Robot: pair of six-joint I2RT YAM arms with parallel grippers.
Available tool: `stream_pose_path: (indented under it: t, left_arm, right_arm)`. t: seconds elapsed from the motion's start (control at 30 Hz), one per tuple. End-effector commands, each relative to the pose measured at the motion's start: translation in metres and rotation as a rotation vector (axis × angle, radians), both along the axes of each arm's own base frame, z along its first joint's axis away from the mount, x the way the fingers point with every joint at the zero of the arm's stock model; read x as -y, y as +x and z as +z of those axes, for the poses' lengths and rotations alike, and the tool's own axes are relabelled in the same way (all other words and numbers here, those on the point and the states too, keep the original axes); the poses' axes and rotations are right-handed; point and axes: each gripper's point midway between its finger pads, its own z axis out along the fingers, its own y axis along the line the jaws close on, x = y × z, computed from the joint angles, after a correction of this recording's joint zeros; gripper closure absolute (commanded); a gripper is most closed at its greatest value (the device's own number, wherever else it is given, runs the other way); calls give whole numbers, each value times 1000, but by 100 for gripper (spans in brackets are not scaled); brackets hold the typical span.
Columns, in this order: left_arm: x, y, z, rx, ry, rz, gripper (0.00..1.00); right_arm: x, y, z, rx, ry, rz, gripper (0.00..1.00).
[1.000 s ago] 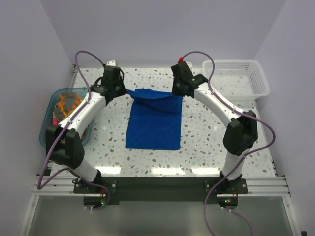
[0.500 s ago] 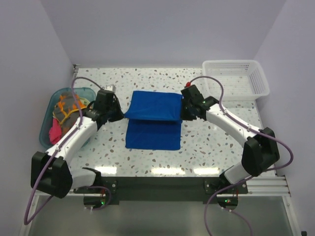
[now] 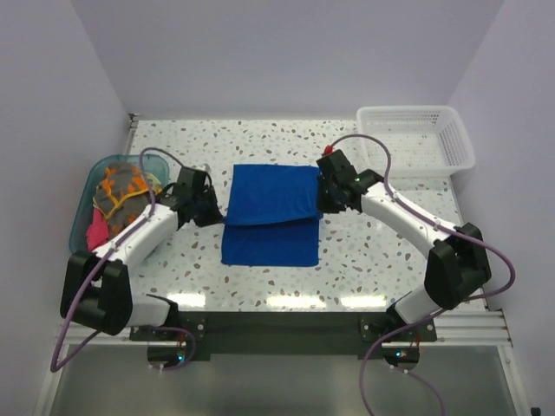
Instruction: Fold and stack the towels
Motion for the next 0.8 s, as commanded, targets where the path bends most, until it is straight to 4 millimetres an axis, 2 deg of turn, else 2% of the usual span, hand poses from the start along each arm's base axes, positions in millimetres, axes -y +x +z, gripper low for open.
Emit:
stream_pose_path:
  t: [0.0, 0.03, 0.07, 0.1, 0.13, 0.17, 0.23, 0.3, 0.33, 0.37, 0.4, 0.43, 0.47, 0.5, 0.53, 0.57, 0.6, 0.63, 0.67, 0.7, 0.77]
  left_arm:
    - [6, 51, 61, 165, 7, -6, 100]
    - [4, 56, 68, 167, 24, -11, 100]
    - [7, 73, 100, 240, 14, -6, 100]
    - [6, 81, 116, 277, 23, 6, 100]
    - [6, 93, 146, 340, 23, 8, 100]
    - [6, 97, 161, 371, 22, 13, 100]
    - [2, 103, 189, 441, 27, 38, 100]
    - [3, 100, 192, 459, 11, 37, 100]
    - [2, 92, 184, 456, 3, 31, 100]
    - [2, 86, 178, 445, 0, 29, 100]
    - [3, 78, 175, 440, -24, 20, 100]
    - [3, 67, 150, 387, -18, 14, 100]
    - [2, 60, 140, 368, -20, 8, 100]
    - [1, 53, 134, 362, -23, 8, 100]
    - [-2, 41, 106, 306, -11, 3, 100]
    - [-1, 33, 95, 280, -16, -8, 100]
    - [-1, 26, 87, 263, -20, -12, 100]
    - [-3, 13, 64, 211, -14, -18, 100]
    - [-2, 6, 54, 187, -23, -27, 100]
    - [-5, -5, 35, 152, -19, -28, 100]
    - [-6, -16, 18, 121, -15, -31, 100]
  right_arm:
    - [3, 37, 48, 147, -53, 2, 100]
    - [-1, 47, 70, 195, -42, 1, 100]
    - [2, 55, 82, 235, -64, 0, 100]
    - [3, 61, 96, 270, -70, -1, 100]
    - [2, 73, 125, 335, -65, -11, 100]
    - [8, 80, 140, 381, -97, -20, 100]
    - [11, 87, 175, 474, -88, -27, 100]
    - [11, 86, 190, 522, -69, -26, 100]
    - [11, 81, 184, 512, -64, -15, 100]
    - [8, 72, 187, 515, -27, 10, 100]
    - [9, 65, 168, 483, -31, 23, 100]
    - [10, 59, 160, 460, -17, 21, 100]
    - [8, 49, 156, 444, 14, 41, 100]
    - [8, 39, 130, 390, 15, 55, 100]
    - [7, 32, 118, 361, 32, 56, 100]
    - [7, 24, 110, 343, 44, 62, 100]
    - [6, 12, 84, 280, 50, 82, 100]
    - [6, 6, 73, 249, 58, 77, 100]
    - [6, 0, 63, 223, 65, 80, 100]
    - [5, -12, 42, 177, 79, 95, 100]
    - [0, -21, 24, 141, 103, 96, 100]
